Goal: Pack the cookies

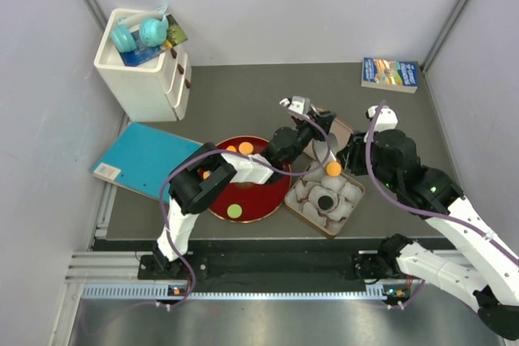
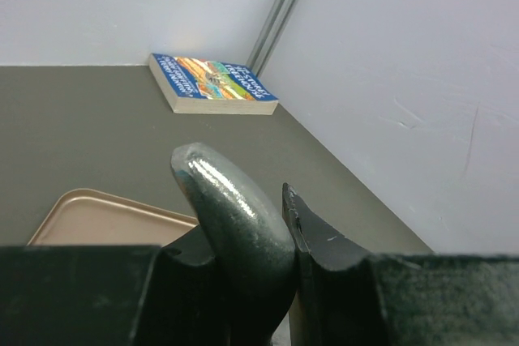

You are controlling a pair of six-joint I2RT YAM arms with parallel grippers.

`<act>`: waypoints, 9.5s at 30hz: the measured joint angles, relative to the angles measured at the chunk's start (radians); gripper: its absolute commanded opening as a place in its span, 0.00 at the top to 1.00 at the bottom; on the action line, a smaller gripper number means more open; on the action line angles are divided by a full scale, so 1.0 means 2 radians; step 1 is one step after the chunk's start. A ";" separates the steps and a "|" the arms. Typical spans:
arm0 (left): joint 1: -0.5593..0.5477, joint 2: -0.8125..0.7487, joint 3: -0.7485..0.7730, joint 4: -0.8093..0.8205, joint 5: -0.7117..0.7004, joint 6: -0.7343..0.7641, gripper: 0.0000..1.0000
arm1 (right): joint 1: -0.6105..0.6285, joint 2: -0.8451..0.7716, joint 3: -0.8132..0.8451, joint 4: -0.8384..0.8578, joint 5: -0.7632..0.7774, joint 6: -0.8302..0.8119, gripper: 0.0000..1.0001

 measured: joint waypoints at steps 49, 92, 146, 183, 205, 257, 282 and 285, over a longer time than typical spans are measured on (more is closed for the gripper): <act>0.171 -0.451 -0.318 -0.198 -0.146 -0.028 1.00 | -0.001 0.377 0.066 0.143 -0.087 -0.006 0.55; 0.234 -0.095 -0.296 0.114 -0.123 -0.086 1.00 | -0.008 0.542 0.116 0.213 -0.101 -0.025 1.00; 0.205 0.010 -0.280 0.167 -0.084 -0.275 1.00 | -0.015 0.517 0.128 0.182 -0.150 0.001 0.55; 0.101 -0.242 -0.202 -0.070 0.078 -0.200 1.00 | -0.013 0.081 0.039 0.062 -0.058 0.032 0.55; 0.024 -0.034 -0.034 -0.086 0.063 -0.182 1.00 | -0.013 0.020 0.023 0.000 -0.028 0.032 0.55; -0.065 0.038 0.074 -0.090 0.039 0.061 1.00 | -0.013 -0.008 0.003 -0.017 -0.020 0.029 0.54; -0.081 -0.018 0.040 -0.083 0.060 0.040 1.00 | -0.013 -0.013 0.000 -0.015 -0.032 0.034 0.54; -0.081 -0.025 0.031 -0.083 0.057 0.047 1.00 | -0.013 -0.013 -0.002 -0.014 -0.034 0.035 0.54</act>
